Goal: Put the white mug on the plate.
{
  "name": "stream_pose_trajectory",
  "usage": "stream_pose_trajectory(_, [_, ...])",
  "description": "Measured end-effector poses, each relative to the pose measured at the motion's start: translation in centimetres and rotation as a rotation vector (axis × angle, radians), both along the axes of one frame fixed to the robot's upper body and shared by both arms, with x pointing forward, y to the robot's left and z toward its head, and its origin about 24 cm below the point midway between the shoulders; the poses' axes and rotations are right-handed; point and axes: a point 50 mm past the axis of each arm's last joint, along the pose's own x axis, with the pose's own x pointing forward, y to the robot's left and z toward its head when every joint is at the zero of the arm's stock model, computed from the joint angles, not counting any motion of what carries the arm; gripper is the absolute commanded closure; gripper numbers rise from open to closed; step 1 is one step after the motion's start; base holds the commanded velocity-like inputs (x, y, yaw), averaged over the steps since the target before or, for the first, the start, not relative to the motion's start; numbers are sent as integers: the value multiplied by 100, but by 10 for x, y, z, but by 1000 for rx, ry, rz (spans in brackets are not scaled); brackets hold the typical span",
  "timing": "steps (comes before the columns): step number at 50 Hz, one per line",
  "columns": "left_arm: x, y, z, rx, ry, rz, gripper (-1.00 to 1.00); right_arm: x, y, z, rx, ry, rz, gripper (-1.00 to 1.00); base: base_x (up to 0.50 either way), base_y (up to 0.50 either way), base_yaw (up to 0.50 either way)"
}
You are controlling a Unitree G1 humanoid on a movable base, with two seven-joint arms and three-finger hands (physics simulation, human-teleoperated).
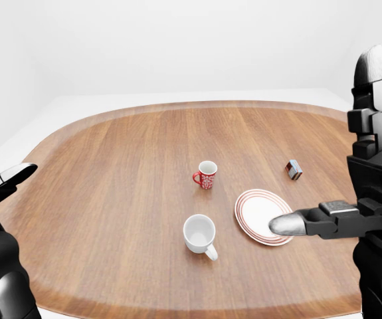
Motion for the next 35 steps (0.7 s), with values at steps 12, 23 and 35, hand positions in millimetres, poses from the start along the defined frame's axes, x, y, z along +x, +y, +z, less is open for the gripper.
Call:
stream_pose_trajectory(12, [1,-1,0,2,1,-1,-100,46,46,-4,-474,8,-41,-100,0,0,0])
stream_pose_trajectory(23, [1,-1,-1,2,4,-2,-100,81,76,-21,-863,197,-161,-100,0,0,0])
stream_pose_trajectory(35, [2,-2,-1,3,6,-3,-100,107,84,-25,-947,292,-392,-100,0,0,0])
